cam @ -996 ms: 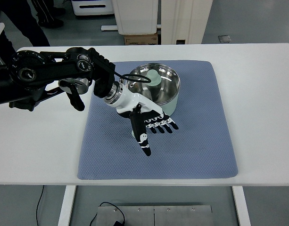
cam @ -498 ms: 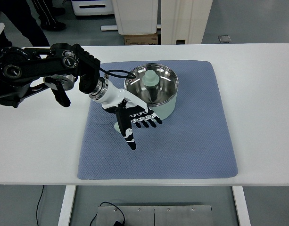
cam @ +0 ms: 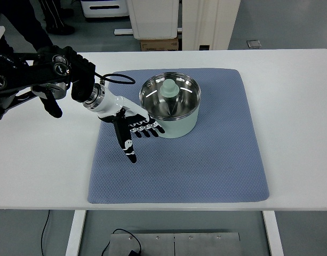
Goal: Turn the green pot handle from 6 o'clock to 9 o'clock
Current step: 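Continue sweeping the handle with the left hand toward the left arm's side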
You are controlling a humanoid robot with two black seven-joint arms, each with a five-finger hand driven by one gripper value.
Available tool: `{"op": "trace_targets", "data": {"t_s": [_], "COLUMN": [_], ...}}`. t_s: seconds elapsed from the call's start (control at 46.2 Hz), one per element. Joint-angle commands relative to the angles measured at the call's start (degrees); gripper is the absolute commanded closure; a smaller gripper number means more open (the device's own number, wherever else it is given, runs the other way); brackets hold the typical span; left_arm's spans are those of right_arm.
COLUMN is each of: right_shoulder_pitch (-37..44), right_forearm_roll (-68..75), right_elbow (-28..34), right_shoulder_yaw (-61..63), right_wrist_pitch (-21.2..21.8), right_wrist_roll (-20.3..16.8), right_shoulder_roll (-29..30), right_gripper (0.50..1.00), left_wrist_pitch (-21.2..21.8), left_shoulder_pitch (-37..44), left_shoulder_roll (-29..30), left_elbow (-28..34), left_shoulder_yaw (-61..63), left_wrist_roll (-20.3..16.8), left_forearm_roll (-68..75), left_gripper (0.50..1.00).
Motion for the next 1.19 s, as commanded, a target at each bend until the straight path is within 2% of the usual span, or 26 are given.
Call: {"op": "trace_targets", "data": {"t_s": [0.0, 0.325, 1.169], "right_shoulder_pitch": [0.03, 0.03, 0.03], "right_forearm_roll": [0.04, 0.04, 0.04], "right_elbow": [0.0, 0.0, 0.0], "right_shoulder_yaw": [0.0, 0.0, 0.0], "right_wrist_pitch": [0.05, -0.04, -0.04], "right_wrist_roll": [0.0, 0.0, 0.0], "right_shoulder_roll": [0.0, 0.0, 0.0], "right_gripper": [0.5, 0.5, 0.5], "left_wrist_pitch": [0.0, 0.0, 0.0], "left_shoulder_pitch": [0.17, 0.34, 0.78], "left_shoulder_roll": [0.61, 3.87, 8.0], "left_elbow": [0.03, 0.21, 1.26], "left_shoulder_yaw": [-0.01, -0.01, -0.01], "left_wrist_roll": [0.0, 0.0, 0.0], "left_forearm_roll": [0.84, 2.07, 3.66], "left_gripper": [0.5, 0.5, 0.5]}}
